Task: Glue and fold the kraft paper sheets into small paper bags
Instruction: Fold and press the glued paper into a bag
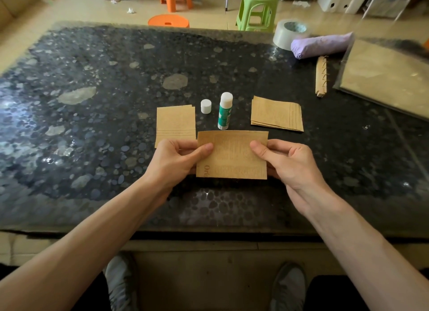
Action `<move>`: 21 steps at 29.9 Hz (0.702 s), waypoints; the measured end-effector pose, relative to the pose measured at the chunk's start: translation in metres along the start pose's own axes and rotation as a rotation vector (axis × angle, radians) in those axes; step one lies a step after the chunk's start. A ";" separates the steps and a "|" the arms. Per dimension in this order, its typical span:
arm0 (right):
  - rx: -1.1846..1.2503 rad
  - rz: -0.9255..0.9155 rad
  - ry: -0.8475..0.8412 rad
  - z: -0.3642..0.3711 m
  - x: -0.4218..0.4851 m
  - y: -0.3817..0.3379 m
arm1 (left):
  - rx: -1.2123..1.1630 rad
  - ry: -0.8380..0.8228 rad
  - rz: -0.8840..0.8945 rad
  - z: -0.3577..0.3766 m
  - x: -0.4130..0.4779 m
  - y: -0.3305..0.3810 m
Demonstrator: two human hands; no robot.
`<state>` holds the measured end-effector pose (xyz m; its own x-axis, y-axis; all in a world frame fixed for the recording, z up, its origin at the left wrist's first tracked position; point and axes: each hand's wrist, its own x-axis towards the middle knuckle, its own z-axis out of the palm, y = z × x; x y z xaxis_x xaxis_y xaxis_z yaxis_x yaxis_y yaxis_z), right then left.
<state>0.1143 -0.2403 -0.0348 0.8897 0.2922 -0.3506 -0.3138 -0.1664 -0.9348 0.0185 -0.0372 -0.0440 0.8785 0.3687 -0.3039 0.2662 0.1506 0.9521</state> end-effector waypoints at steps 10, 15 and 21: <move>-0.044 -0.034 -0.045 0.017 -0.012 0.011 | 0.047 -0.126 -0.001 0.012 -0.008 -0.001; -0.046 -0.037 -0.048 0.017 -0.011 0.012 | 0.070 -0.045 -0.001 0.011 -0.007 -0.002; -0.053 -0.013 -0.041 0.014 -0.006 0.011 | 0.086 -0.019 -0.002 0.009 -0.005 0.000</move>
<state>0.1008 -0.2311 -0.0435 0.8789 0.3333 -0.3413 -0.2830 -0.2118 -0.9355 0.0178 -0.0472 -0.0423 0.8852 0.3505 -0.3059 0.3003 0.0716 0.9511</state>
